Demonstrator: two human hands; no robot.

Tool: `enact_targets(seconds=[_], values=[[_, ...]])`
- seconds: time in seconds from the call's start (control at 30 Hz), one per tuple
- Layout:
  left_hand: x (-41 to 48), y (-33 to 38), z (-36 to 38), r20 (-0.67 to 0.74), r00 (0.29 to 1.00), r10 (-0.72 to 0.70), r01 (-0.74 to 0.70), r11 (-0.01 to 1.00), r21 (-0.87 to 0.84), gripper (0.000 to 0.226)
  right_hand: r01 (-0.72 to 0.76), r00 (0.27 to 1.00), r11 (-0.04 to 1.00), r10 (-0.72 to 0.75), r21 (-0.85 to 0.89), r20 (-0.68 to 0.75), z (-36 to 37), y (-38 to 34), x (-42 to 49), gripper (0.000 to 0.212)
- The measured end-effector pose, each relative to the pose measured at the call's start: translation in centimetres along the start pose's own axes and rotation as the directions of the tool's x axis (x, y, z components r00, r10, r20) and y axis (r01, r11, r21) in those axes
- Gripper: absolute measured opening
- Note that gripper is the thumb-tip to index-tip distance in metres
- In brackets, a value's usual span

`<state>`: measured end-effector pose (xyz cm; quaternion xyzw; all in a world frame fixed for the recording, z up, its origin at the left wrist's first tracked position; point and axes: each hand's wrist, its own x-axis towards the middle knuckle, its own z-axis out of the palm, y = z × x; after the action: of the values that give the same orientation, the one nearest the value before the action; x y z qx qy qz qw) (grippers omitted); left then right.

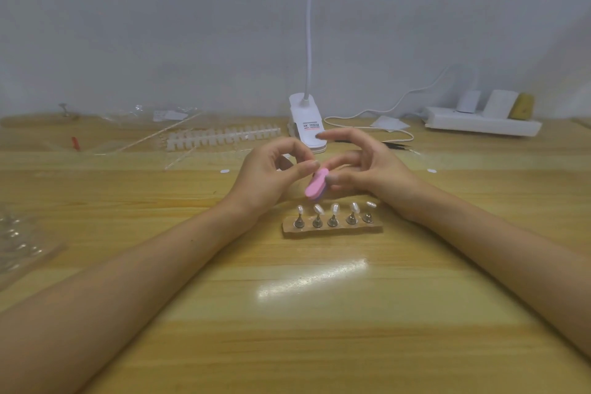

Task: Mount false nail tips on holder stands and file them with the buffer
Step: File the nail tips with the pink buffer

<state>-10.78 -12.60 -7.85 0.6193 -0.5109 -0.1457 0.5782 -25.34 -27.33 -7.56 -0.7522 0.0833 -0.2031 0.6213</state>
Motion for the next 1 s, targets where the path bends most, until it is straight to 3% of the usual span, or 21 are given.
enact_targets(seconds=[0.1,0.23,0.37,0.57,0.67,0.8,0.93,1.0], values=[[0.0,0.0,0.1,0.007,1.000,-0.009,0.009,1.000,-0.002,0.012,0.013,0.987,0.997,-0.002,0.070,-0.162,-0.3,-0.2,0.1,0.059],[0.0,0.0,0.0,0.005,1.000,0.021,-0.021,0.999,0.040,0.012,-0.020,1.000,0.999,0.020,-0.039,0.008,0.1,-0.1,0.0,0.057],[0.0,0.1,0.1,-0.005,0.999,0.042,-0.041,0.994,0.098,0.010,-0.016,0.991,0.997,0.026,0.073,-0.134,-0.2,-0.2,0.2,0.058],[-0.1,0.3,0.0,-0.002,0.997,0.073,-0.072,0.989,0.132,0.013,-0.070,0.998,0.995,0.070,0.070,0.007,-0.8,-0.5,0.1,0.060],[-0.1,0.4,0.1,0.008,0.996,0.092,-0.092,0.986,0.141,0.014,-0.062,0.995,0.997,0.065,-0.040,0.078,-0.3,-0.6,0.0,0.062],[0.0,0.4,0.0,0.027,0.996,0.084,-0.087,0.986,0.144,0.015,-0.058,0.997,0.998,0.059,0.037,-0.053,-0.1,-0.7,0.0,0.060],[0.0,0.4,0.0,0.007,0.996,0.093,-0.094,0.987,0.134,0.016,-0.070,0.997,0.997,0.071,-0.033,0.023,0.1,-0.7,-0.1,0.063],[0.0,0.5,0.0,0.022,0.994,0.105,-0.107,0.984,0.139,0.016,-0.068,0.997,0.998,0.068,0.007,-0.030,0.1,-0.7,0.0,0.063]])
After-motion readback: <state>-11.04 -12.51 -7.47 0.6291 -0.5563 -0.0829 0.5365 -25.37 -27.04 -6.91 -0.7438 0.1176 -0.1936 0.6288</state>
